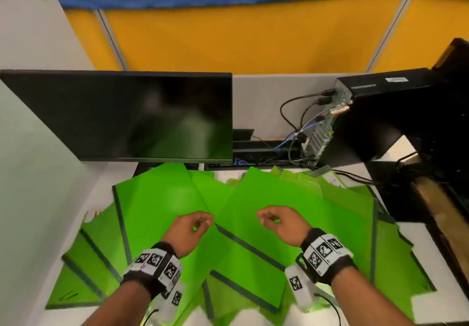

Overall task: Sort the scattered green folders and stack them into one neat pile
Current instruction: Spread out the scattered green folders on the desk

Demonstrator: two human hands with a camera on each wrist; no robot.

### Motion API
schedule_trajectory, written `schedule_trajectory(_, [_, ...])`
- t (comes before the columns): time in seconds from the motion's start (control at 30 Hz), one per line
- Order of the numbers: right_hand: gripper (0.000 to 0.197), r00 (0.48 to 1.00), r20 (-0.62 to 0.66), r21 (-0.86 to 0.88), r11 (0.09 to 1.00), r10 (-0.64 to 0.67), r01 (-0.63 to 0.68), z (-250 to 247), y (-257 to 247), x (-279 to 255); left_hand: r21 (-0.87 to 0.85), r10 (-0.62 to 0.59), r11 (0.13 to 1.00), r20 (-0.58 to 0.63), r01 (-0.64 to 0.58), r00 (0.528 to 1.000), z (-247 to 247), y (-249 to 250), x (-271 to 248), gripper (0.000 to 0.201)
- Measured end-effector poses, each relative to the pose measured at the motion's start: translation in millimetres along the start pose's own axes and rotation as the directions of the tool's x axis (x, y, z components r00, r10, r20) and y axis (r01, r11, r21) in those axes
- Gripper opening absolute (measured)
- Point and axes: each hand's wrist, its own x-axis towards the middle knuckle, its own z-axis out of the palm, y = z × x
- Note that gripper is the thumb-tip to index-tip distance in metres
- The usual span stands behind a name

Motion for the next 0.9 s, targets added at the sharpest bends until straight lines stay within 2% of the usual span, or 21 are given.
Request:
schedule_trajectory(0.13, [0.036,0.994,0.015,-0.062,0.992,0.111,-0.110,0.8,9.6,19.3,-0.003,-0.095,0.995,-0.070,0.095,0.993,12.1,0.8,18.2,0.021])
schedule_trajectory(0.27, [0.052,0.988,-0.011,-0.254,0.955,0.153,-0.150,4.0,28.1,34.2,-0.002,-0.095,0.995,-0.093,0.095,0.991,25.0,8.7,27.2,0.022])
schedule_trajectory(0.33, [0.061,0.981,-0.069,-0.333,0.923,0.181,-0.194,-1.8,40.3,36.9,0.004,-0.100,0.995,-0.080,0.100,0.992,31.0,10.6,30.7,0.024])
schedule_trajectory(0.47, [0.087,0.914,-0.223,-0.453,0.794,0.340,-0.406,-21.1,71.8,27.2,0.046,-0.150,0.987,-0.110,0.156,0.983,35.0,1.2,32.8,0.029])
schedule_trajectory(0.57, [0.103,0.882,-0.182,-0.490,0.737,0.434,-0.464,-33.2,93.5,20.4,0.058,-0.194,0.977,-0.174,0.207,0.965,29.3,-16.3,26.8,0.030])
schedule_trajectory(0.67, [0.107,0.895,-0.204,-0.579,0.689,0.396,-0.436,-44.5,97.8,24.7,0.060,-0.288,0.949,-0.236,0.310,0.928,19.7,-43.7,12.8,0.032])
schedule_trajectory(0.77, [0.104,0.914,-0.223,-0.608,0.684,0.340,-0.402,-54.3,95.4,33.4,0.091,-0.363,0.910,-0.303,0.406,0.881,8.6,-69.5,-3.6,0.038])
schedule_trajectory(0.9, [0.103,0.916,-0.217,-0.612,0.684,0.337,-0.397,-56.8,100.5,41.0,0.085,-0.520,0.796,-0.411,0.599,0.749,-8.0,-95.3,-24.2,0.053])
